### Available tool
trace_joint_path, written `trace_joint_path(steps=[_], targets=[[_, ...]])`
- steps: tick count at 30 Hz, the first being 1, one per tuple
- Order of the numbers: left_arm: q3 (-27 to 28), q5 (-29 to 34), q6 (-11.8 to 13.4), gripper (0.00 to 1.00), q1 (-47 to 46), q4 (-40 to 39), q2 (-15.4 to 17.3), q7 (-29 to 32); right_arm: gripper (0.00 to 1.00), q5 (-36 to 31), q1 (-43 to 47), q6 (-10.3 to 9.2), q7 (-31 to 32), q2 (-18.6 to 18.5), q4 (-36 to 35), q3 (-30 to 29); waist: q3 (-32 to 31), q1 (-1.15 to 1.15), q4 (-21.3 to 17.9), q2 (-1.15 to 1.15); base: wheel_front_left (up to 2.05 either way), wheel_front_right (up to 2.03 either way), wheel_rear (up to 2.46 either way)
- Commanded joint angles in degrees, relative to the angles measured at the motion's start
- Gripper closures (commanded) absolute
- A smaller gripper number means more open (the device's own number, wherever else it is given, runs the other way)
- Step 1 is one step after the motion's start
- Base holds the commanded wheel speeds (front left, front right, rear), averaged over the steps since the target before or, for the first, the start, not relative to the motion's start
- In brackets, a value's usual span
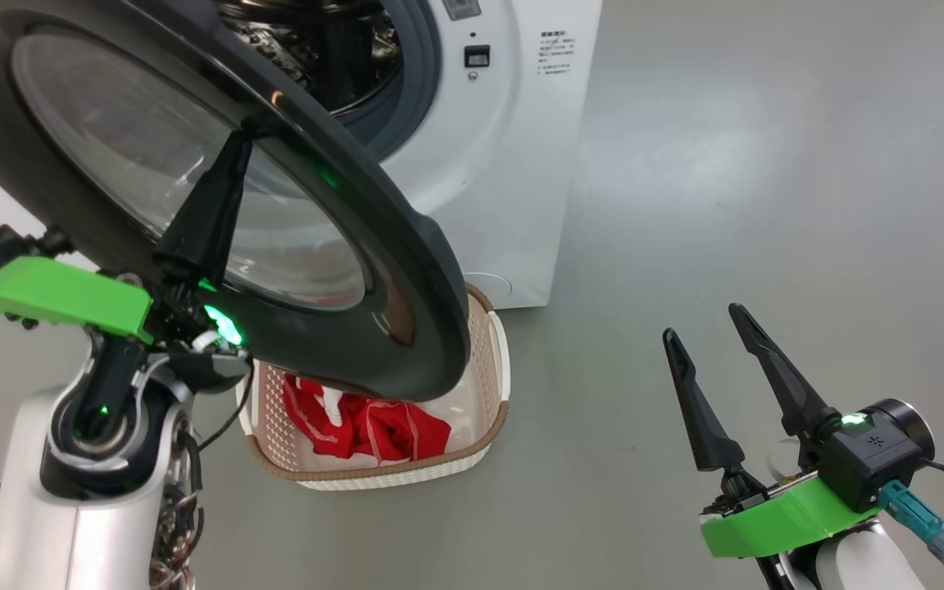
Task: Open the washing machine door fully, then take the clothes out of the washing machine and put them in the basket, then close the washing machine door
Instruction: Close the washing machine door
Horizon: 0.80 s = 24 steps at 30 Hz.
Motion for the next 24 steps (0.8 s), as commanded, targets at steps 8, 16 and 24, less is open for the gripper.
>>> trace_joint_path(steps=[8, 16, 24], targets=[[1.01, 2.1, -1.96, 1.0, -6.04, 3.54, 0.88, -2.2, 0.0, -0.25, -2.44, 0.28, -0.29, 0.01, -1.46, 1.62, 1.48, 0.0, -2.1, 0.0, 0.0, 0.0, 0.0], [0.81, 3.07, -2.84, 1.0, -10.16, 7.63, 0.68, -4.48, 0.0, -0.57, -3.06, 0.28, -0.29, 0.01, -1.58, 1.91, 2.49, 0.0, -3.32, 0.0, 0.0, 0.0, 0.0], [1.51, 3.19, -4.16, 1.0, -15.24, 12.42, 0.46, -7.79, 0.0, -0.46, -3.84, 0.28, -0.29, 0.01, -1.71, 2.13, 3.88, 0.0, -4.97, 0.0, 0.0, 0.0, 0.0]])
